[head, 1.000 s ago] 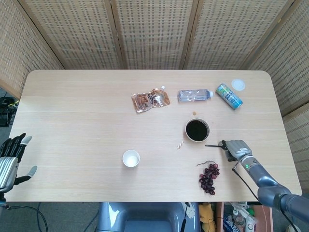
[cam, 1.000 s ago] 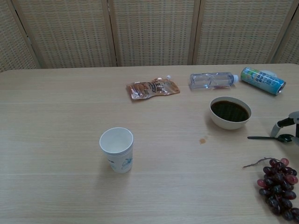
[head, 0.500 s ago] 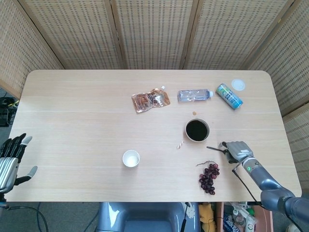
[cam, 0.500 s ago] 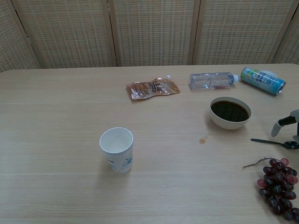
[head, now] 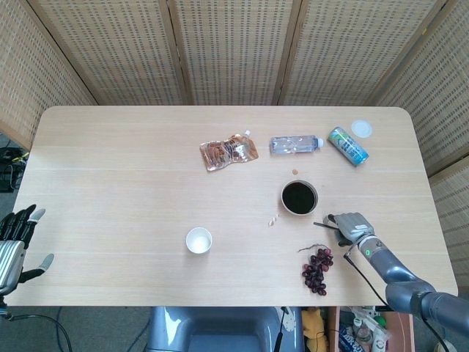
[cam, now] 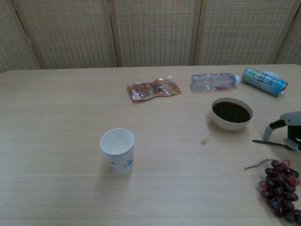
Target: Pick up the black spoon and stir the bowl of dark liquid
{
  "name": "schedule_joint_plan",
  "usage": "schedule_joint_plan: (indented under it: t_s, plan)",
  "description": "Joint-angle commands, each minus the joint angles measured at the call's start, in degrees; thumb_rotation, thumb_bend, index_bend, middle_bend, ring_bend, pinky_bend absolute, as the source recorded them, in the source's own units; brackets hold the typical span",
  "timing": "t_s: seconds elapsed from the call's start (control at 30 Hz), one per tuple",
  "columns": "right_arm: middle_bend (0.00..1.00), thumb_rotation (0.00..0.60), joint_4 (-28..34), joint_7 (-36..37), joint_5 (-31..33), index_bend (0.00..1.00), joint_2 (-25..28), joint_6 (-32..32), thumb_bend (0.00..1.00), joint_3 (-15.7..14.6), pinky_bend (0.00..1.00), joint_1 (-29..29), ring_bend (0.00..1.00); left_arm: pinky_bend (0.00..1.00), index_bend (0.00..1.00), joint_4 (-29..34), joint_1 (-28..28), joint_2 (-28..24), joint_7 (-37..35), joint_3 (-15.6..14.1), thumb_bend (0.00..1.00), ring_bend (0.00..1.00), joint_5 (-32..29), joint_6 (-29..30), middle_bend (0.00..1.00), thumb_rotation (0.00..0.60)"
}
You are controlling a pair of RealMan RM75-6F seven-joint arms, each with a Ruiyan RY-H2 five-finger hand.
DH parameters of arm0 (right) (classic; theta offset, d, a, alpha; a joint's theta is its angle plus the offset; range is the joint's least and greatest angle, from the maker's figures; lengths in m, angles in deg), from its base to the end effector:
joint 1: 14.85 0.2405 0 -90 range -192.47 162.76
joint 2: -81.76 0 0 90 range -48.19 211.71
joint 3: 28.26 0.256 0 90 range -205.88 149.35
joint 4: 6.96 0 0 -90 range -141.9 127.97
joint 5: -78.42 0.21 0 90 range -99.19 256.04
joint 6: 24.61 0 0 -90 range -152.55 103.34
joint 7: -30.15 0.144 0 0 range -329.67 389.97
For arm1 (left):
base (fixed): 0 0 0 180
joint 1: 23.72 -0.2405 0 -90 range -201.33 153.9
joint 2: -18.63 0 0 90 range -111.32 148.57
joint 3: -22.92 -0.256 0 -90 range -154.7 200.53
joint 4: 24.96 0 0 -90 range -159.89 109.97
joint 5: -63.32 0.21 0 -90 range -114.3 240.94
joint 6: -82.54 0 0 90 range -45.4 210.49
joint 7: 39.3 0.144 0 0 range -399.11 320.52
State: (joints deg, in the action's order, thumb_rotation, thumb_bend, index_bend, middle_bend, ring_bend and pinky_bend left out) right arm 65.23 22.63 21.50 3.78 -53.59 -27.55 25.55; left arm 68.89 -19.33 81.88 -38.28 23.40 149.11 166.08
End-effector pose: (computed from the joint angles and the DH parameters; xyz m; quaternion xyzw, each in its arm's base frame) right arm -0.3026 -0.3393 0.0220 0.7448 -0.5065 0.1246 0.4163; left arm -0.3137 0.1691 0.1525 -0.6061 -0.4081 -0.3635 0.5779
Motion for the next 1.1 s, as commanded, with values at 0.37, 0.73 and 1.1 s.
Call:
schedule_joint_plan:
  t_s: [0.37, 0.73, 1.1]
  plan:
    - [0.96, 0.600, 2.32, -1.14, 0.33, 0.26, 0.61, -0.26, 0.84, -1.12, 0.98, 0.74, 0.97, 0.00, 0.00, -0.91, 0.01, 0.55, -0.66, -0.03, 0.31, 0.00, -0.22, -0.35, 0.00, 0.600]
    - [0.96, 0.600, 6.12, -2.12, 0.10, 0.26, 2.82, -2.56, 0.84, -1.68, 0.98, 0.75, 0.97, 0.00, 0.00, -1.06, 0.09, 0.72, -0.64, -0.01, 0.31, 0.00, -0.36, -0.60, 0.00, 0.600]
    - [0.96, 0.600, 9.04, -2.46, 0.42, 0.26, 6.24, -4.80, 0.84, -2.81, 0.98, -0.46, 0.97, 0.00, 0.00, -0.46, 0.63, 0.72, 0.09, 0.18, 0.31, 0.00, -0.10, -1.01, 0.00, 0.600]
